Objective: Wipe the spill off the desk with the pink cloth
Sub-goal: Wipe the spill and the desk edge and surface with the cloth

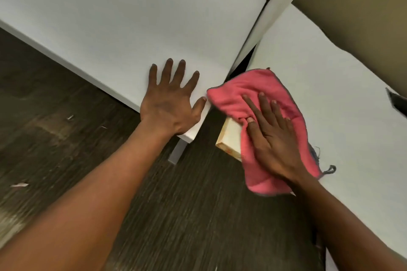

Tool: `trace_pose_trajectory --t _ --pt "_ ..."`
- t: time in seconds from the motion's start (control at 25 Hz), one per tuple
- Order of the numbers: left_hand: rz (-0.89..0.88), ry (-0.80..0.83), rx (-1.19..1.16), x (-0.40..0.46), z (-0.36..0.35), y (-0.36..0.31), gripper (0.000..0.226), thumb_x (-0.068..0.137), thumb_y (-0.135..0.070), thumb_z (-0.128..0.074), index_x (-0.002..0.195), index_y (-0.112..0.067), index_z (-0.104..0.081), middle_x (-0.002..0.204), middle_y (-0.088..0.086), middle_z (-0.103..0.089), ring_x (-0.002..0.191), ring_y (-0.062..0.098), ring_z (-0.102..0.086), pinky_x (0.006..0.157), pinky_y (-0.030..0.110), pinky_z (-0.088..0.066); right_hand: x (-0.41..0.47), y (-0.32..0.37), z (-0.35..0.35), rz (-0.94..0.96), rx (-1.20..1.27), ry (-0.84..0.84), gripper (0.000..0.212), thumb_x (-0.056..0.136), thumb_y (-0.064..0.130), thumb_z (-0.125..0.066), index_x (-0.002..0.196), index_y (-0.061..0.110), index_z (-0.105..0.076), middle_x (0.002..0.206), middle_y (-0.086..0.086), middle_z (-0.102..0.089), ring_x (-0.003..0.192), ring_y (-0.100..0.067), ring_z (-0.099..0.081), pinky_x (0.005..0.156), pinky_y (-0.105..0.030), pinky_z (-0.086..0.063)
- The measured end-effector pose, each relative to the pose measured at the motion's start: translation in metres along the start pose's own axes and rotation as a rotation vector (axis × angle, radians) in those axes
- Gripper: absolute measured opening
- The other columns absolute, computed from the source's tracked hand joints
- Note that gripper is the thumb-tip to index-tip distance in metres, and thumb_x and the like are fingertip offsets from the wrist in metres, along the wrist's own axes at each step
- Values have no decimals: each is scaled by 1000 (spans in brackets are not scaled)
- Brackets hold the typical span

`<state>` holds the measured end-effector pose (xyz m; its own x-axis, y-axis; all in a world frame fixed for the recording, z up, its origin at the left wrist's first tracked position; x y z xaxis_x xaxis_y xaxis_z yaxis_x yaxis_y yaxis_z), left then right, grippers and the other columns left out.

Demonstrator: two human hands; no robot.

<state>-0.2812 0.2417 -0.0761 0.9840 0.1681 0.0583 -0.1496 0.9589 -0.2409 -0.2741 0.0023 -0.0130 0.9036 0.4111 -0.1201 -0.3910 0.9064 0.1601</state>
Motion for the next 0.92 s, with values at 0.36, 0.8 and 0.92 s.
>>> trace_pose_trajectory --t 0.36,0.8,0.92 --pt "-13 10 -33 0 1 -2 76 94 -67 -2 161 -31 -1 170 7 7 155 34 13 122 60 7 -8 27 0 148 -34 33 59 98 65 -11 155 56 -21 171 22 6 157 -3 12 126 -42 7" --pt "-20 24 -9 -2 2 1 76 94 -67 -7 161 -30 1 170 7 8 155 35 14 122 61 7 15 26 5 399 133 -11 43 104 47 -36 128 29 -67 153 16 -49 156 -12 -22 127 -52 -13" --pt "-28 31 -11 -1 2 0 76 94 -67 -5 161 -30 1 170 7 9 155 34 14 122 60 6 48 24 12 339 131 -32 49 104 47 -35 127 22 -70 146 4 -59 151 -16 -32 124 -54 -20"
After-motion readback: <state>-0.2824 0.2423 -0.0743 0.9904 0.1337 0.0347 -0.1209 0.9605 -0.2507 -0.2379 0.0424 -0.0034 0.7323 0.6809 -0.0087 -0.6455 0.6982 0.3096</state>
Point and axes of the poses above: each hand's wrist, its own x-axis towards the middle knuckle, its own z-axis out of the back of the hand, y = z × x, the point moved 3 cm from there along x, towards the middle knuckle
